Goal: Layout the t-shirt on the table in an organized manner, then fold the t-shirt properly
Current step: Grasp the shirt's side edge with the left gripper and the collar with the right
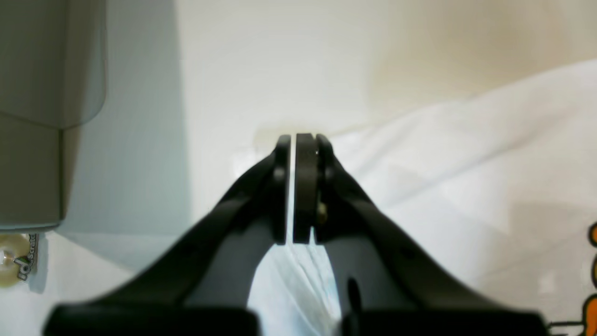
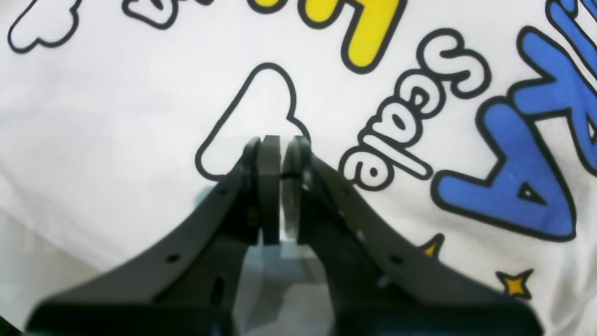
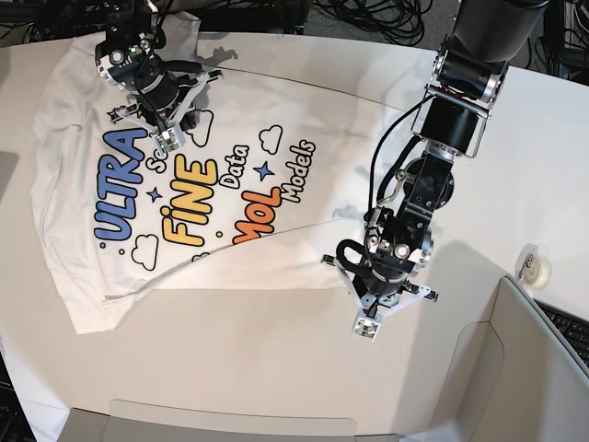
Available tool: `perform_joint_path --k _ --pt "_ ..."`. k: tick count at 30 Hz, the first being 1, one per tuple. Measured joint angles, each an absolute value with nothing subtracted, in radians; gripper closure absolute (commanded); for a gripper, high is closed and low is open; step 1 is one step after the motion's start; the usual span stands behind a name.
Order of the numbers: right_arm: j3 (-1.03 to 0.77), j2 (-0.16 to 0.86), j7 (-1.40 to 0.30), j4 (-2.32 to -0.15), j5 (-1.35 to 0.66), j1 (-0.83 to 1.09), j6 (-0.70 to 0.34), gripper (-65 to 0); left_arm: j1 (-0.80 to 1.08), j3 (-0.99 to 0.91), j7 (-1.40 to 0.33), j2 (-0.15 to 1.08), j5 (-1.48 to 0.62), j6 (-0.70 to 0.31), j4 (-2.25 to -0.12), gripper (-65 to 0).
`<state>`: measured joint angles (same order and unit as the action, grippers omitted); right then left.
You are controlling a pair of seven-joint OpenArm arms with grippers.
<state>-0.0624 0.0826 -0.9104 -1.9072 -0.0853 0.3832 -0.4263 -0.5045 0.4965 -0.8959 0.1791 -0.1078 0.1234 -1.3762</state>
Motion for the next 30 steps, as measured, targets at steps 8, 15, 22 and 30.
perform_joint_path --k 8,15,22,30 --pt "-0.064 0.08 -0.908 -1.897 -0.083 0.38 -0.426 -5.0 -0.288 0.495 -1.135 0.226 -0.108 0.123 -1.709 -38.3" --pt "-0.063 0.08 -0.905 -1.88 -0.091 0.357 -0.427 -5.0 -0.174 0.464 -1.107 0.208 -0.12 0.112 -1.804 -35.7" --pt "-0.063 0.08 -0.905 -1.878 -0.088 0.355 -0.427 -5.0 -0.148 0.382 -0.98 0.218 -0.101 0.127 -1.688 -35.6" --pt "-0.062 0.08 -0.904 -1.878 -0.089 0.355 -0.427 -5.0 -0.151 0.383 -0.954 0.212 -0.107 0.124 -1.629 -35.6"
